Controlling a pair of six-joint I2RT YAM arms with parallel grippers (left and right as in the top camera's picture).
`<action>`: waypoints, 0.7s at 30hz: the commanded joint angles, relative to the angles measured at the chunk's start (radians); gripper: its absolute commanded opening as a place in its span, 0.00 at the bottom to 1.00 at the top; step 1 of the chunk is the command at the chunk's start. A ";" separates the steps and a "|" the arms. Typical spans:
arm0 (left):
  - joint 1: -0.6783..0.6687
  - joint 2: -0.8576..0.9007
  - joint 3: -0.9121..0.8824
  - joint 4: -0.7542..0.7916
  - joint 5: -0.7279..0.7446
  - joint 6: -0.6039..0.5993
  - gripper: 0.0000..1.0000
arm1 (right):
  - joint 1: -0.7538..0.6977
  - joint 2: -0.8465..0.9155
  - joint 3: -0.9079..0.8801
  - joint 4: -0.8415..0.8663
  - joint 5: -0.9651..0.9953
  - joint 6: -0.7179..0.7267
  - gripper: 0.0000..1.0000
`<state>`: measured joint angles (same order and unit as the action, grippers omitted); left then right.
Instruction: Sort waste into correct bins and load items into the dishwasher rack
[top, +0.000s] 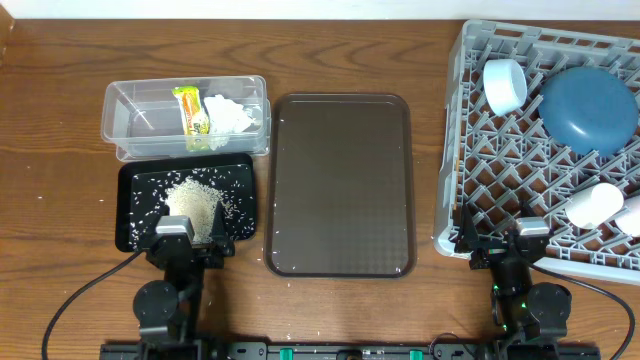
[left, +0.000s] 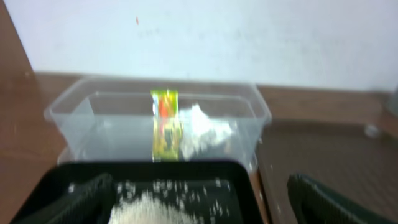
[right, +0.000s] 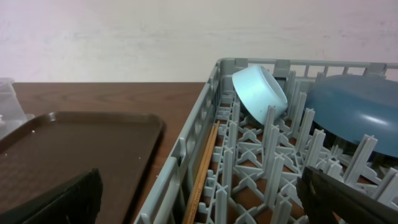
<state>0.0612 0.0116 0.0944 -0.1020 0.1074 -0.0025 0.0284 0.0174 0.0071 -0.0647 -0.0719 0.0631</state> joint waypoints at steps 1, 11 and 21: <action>0.013 -0.010 -0.090 0.107 -0.015 0.006 0.91 | 0.010 -0.005 -0.002 -0.003 -0.007 -0.013 0.99; 0.013 -0.008 -0.090 0.042 -0.011 0.006 0.91 | 0.010 -0.005 -0.002 -0.003 -0.007 -0.013 0.99; 0.013 -0.008 -0.090 0.042 -0.011 0.006 0.91 | 0.010 -0.005 -0.002 -0.003 -0.006 -0.013 0.99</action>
<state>0.0696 0.0109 0.0200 -0.0257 0.0963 -0.0025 0.0284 0.0174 0.0071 -0.0643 -0.0719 0.0628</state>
